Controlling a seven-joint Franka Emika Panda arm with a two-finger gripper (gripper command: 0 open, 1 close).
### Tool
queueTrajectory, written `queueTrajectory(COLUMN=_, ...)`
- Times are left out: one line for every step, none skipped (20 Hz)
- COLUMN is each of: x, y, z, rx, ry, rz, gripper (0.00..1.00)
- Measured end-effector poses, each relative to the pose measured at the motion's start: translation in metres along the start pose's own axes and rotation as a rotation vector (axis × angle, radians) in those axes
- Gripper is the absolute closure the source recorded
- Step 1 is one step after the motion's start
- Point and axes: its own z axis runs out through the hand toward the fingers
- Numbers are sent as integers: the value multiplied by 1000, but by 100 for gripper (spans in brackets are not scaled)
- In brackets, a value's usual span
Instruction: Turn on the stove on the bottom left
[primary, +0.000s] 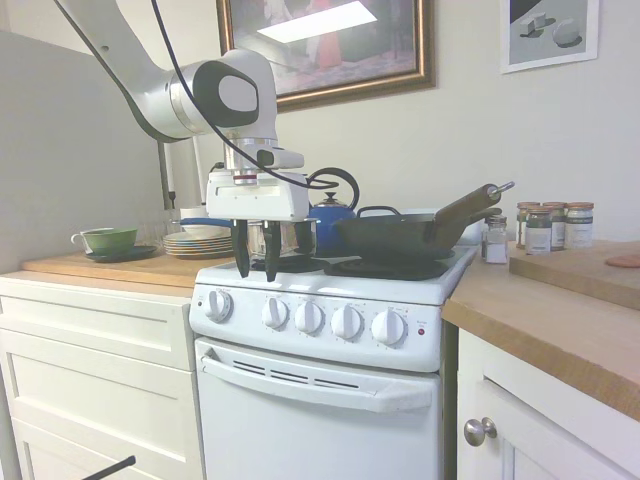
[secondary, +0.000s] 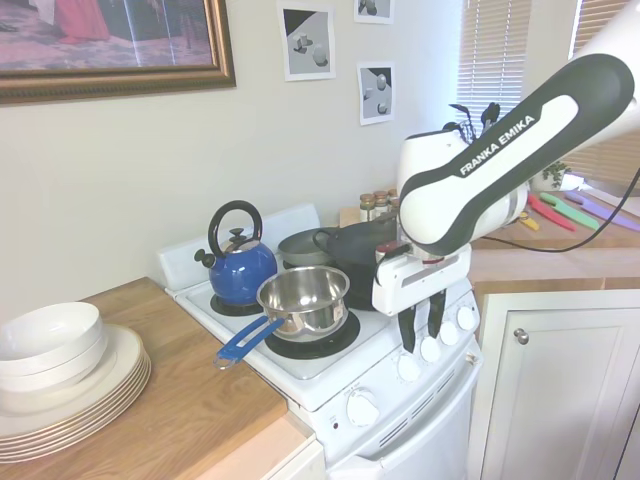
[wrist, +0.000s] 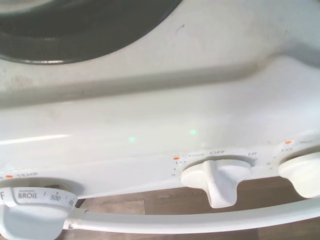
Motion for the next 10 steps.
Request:
queueTrajectory(x=0, y=0, z=1, rx=0, ry=0, rz=0, gripper=100)
queueTrajectory(x=0, y=0, z=1, rx=0, ry=0, rz=0, gripper=100)
queueTrajectory(x=0, y=0, z=2, rx=1, ry=2, rz=-1, gripper=100)
queueTrajectory(x=0, y=1, z=2, rx=2, ry=4, rz=-1, gripper=100)
queueTrajectory(x=0, y=1, z=3, rx=3, ry=6, rz=-2, gripper=100)
queueTrajectory(x=0, y=1, z=3, rx=2, ry=7, rz=-2, gripper=100)
queueTrajectory(x=1, y=1, z=4, rx=2, ry=6, rz=-1, gripper=100)
queueTrajectory(x=1, y=1, z=5, rx=1, ry=6, rz=-1, gripper=100)
queueTrajectory(x=1, y=2, z=6, rx=0, ry=6, rz=0, gripper=100)
queueTrajectory(x=2, y=2, z=7, rx=-1, ry=5, rz=1, gripper=100)
